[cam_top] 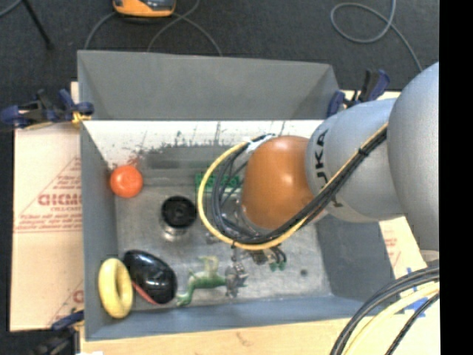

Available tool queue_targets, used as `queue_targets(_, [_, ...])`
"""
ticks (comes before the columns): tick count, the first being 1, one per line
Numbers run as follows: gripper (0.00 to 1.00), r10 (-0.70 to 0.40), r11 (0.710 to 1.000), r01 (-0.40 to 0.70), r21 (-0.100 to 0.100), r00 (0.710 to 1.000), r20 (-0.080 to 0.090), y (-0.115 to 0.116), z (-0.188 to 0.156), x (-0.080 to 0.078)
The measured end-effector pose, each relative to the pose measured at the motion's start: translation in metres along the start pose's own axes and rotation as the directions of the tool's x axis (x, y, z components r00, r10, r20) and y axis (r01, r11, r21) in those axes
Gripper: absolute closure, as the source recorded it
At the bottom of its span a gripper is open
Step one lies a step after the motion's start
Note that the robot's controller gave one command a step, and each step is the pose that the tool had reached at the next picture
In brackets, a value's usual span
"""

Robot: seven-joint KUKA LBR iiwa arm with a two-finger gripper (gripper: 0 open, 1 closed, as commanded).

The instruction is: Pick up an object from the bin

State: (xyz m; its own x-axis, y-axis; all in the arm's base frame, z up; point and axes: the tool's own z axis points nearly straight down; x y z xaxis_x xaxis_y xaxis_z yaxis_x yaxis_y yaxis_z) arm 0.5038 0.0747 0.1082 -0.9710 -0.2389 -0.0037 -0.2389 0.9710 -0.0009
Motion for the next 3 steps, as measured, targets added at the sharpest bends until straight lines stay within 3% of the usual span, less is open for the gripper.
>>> queue_targets(1, [0.00,0.227,0.974,-0.227,-0.001,0.974,-0.003,0.018,0.022,0.000])
queue_targets(2, [1.00,0.082,0.997,-0.081,-0.004,0.997,0.011,0.022,0.032,0.001])
queue_targets(3, [1.00,0.082,0.997,-0.082,-0.004,0.997,0.011,0.022,0.032,0.001])
